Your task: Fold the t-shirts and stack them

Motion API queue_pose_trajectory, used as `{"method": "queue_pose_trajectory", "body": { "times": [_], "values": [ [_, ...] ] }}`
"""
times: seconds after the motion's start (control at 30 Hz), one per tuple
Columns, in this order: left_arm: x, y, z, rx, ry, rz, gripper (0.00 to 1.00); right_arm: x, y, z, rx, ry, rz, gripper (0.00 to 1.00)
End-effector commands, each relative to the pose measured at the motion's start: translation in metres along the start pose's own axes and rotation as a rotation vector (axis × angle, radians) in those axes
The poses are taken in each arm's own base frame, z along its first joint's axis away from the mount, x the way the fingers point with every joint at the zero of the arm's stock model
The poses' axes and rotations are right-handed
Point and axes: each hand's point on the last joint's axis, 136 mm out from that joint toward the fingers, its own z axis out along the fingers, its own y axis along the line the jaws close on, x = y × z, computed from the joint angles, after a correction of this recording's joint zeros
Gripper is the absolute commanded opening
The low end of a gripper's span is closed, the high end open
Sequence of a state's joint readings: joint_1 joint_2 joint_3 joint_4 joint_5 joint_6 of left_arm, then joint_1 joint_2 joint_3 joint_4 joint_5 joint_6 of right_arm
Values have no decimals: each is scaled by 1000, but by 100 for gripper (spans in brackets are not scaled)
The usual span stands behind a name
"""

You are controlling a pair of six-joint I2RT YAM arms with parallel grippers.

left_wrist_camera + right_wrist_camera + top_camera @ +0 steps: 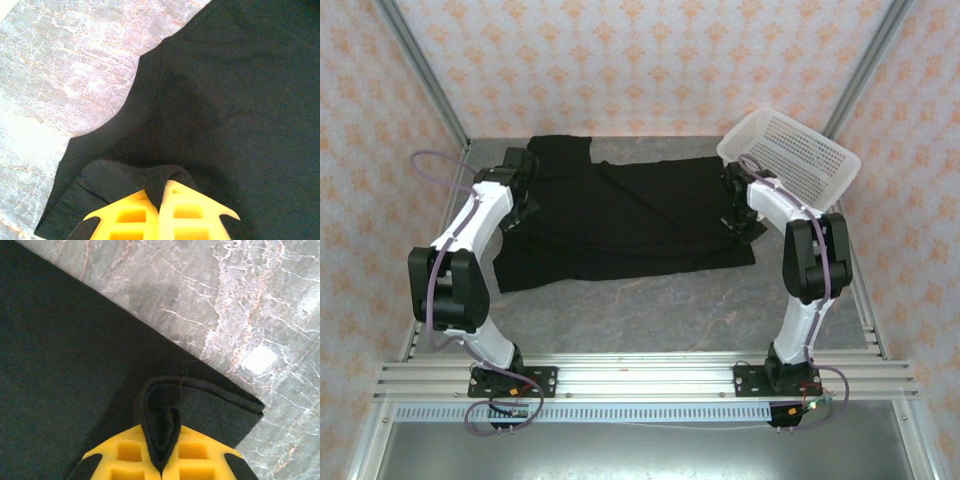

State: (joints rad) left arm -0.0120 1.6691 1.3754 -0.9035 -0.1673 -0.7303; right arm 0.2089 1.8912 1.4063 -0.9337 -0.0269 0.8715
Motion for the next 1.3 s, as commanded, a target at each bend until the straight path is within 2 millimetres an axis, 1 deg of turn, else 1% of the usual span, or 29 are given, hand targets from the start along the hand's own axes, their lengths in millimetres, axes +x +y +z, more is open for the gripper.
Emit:
{"method": "queue_pose_trajectory", "body": {
  "times": [0.0, 0.2, 0.4, 0.7, 0.87, 0.9, 0.93, 0.97, 1.0, 1.03, 1.07, 1.13, 1.2, 1.27],
  "values": [
    [-18, 2, -1, -36, -55, 22, 0, -11, 4, 0, 20, -52, 3, 0],
    [-24, -4, 9, -56, -52, 54, 0, -15, 9, 4, 28, -56, -12, 0],
    [-33, -7, 11, -73, -61, 74, 0, -22, 12, 4, 28, -66, -22, 0],
    [-38, -10, 18, -87, -53, 76, 0, -24, 18, 8, 28, -61, -23, 0],
    [-42, -18, 21, -66, -43, 114, 0, -28, 24, 6, 20, -60, -35, 0],
    [-42, -18, 19, -70, -36, 123, 10, -30, 25, 3, 11, -60, -39, 3],
    [-43, -18, 17, -71, -33, 133, 39, -32, 27, -1, 1, -61, -42, 12],
    [-44, -16, 14, -80, -31, 138, 61, -35, 28, -7, -9, -67, -45, 23],
    [-45, -13, 11, -90, -27, 142, 69, -37, 27, -13, -16, -73, -47, 32],
    [-45, -9, 7, -93, -25, 138, 75, -40, 25, -18, -20, -77, -45, 42],
    [-46, -2, 2, -91, -19, 122, 80, -42, 22, -25, -27, -86, -43, 50],
    [-38, 14, -5, -81, 21, 71, 82, -44, 15, -36, -42, -94, -37, 58],
    [-24, 33, -10, -72, 77, 11, 82, -43, 5, -46, -51, -98, -40, 60],
    [2, 53, -11, -63, 149, -55, 82, -36, -7, -53, -64, -96, -43, 60]
  ]
}}
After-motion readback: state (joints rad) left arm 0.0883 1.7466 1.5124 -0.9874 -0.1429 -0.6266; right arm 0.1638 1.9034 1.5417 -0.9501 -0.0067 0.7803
